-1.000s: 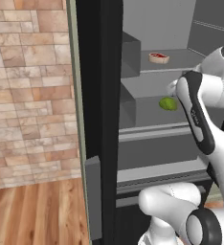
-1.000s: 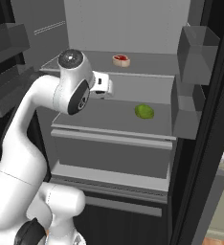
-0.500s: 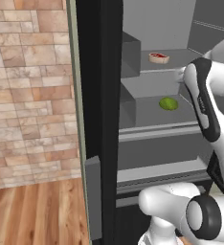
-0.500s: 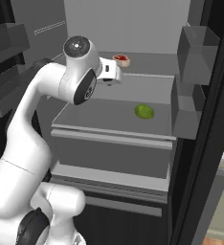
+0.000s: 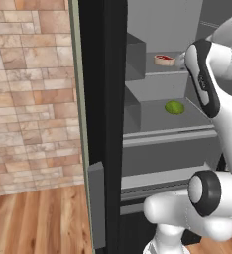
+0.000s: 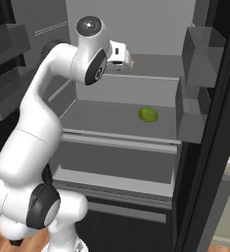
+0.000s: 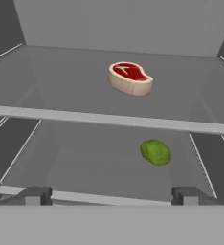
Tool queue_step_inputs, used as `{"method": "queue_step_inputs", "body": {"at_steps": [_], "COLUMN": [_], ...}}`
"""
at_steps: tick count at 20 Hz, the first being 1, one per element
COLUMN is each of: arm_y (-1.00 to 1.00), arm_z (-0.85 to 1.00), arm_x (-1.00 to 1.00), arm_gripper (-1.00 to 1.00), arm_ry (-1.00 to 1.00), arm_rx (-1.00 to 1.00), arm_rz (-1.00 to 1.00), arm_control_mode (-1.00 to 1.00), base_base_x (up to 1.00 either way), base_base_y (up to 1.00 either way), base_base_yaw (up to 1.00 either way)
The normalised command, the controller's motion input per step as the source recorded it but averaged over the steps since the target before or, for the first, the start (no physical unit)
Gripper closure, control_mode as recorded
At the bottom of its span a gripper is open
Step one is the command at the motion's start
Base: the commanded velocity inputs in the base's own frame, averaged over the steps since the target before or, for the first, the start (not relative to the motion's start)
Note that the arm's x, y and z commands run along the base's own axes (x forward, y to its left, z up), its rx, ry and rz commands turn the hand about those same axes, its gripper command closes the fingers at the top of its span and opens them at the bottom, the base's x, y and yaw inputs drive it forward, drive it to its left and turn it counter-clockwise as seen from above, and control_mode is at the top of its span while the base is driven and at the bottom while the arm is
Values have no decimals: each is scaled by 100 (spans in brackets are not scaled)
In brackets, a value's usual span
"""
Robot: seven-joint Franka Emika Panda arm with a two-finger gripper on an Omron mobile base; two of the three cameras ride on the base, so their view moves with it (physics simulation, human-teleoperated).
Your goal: Take the steak from the fridge and place it on the digital scale on the counter by the fridge. Wait a few seconds for a reading, then move it to the plate on the dining counter.
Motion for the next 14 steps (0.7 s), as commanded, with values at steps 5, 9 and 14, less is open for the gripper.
{"method": "queue_step_inputs", "body": {"at_steps": [5, 9, 14], "arm_y": [-4, -1, -10], "arm_z": [2, 0, 0], "arm_x": [60, 64, 57], "arm_gripper": [-100, -100, -100], "arm_ry": [0, 0, 0], "arm_rx": [0, 0, 0], "arm_rz": [0, 0, 0], "arm_control_mode": [-100, -100, -100], "base_base_x": [0, 0, 0], "base_base_y": [0, 0, 0], "base_base_yaw": [0, 0, 0]}}
